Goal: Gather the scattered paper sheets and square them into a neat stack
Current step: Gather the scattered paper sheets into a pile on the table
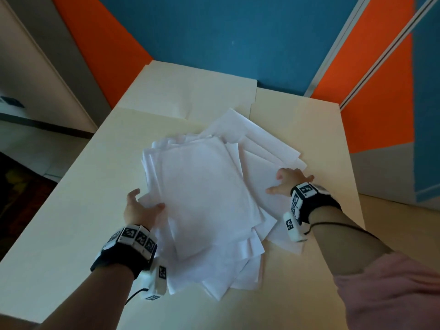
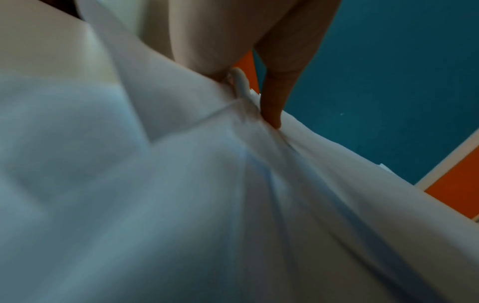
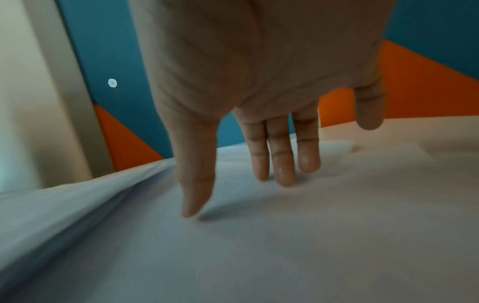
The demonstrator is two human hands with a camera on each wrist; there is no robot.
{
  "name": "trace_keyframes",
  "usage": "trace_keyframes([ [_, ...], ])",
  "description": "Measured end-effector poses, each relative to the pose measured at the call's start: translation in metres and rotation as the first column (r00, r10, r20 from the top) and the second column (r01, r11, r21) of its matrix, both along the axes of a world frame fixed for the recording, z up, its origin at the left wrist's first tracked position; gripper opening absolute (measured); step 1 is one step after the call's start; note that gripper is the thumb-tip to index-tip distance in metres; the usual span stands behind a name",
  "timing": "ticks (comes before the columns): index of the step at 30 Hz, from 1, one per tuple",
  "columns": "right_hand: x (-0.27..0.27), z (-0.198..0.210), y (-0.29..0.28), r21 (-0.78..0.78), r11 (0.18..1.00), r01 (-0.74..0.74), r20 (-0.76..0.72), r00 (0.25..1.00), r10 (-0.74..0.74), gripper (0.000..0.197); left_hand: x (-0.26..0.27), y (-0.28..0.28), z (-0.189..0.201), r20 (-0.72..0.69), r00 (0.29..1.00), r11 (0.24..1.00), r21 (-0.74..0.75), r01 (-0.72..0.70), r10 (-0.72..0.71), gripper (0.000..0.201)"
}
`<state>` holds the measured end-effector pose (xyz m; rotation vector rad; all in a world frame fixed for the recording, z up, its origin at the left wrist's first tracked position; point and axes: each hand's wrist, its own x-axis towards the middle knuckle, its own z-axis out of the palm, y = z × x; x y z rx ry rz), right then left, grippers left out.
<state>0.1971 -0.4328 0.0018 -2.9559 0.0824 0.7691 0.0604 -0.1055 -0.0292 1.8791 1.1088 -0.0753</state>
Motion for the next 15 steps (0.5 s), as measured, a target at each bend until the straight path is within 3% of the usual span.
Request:
trace_keyframes([
  [2, 0.011, 0.001, 0.001, 0.004, 0.999, -0.042, 0.034, 0.999, 0.042, 0.058, 0.002, 0.002, -0.002, 0.013, 1.0, 0.999, -0.029, -0.027, 0.028, 0.081],
  [6, 0.024, -0.007, -0.006, 0.142, 0.988, 0.055, 0.039, 0.997, -0.062, 0.106, 0.0, 0.002, -0.003, 0.055, 0.997, 0.997, -0.056, -0.051, 0.054, 0.084],
  [8, 0.029, -0.008, -0.006, 0.089, 0.992, 0.092, 0.035, 0.995, -0.096, 0.108, 0.0, 0.001, -0.003, 0.072, 0.996, 0.996, -0.073, -0.054, 0.06, 0.086],
  [10, 0.032, -0.008, -0.004, 0.06, 0.996, 0.062, 0.004, 0.998, -0.063, 0.098, 0.002, 0.003, -0.007, 0.085, 0.994, 0.994, -0.089, -0.059, 0.067, 0.087],
  [15, 0.027, -0.007, 0.004, 0.23, 0.973, 0.005, -0.019, 1.0, 0.0, 0.044, 0.007, 0.002, -0.01, 0.096, 0.992, 0.994, -0.088, -0.07, 0.079, 0.084],
])
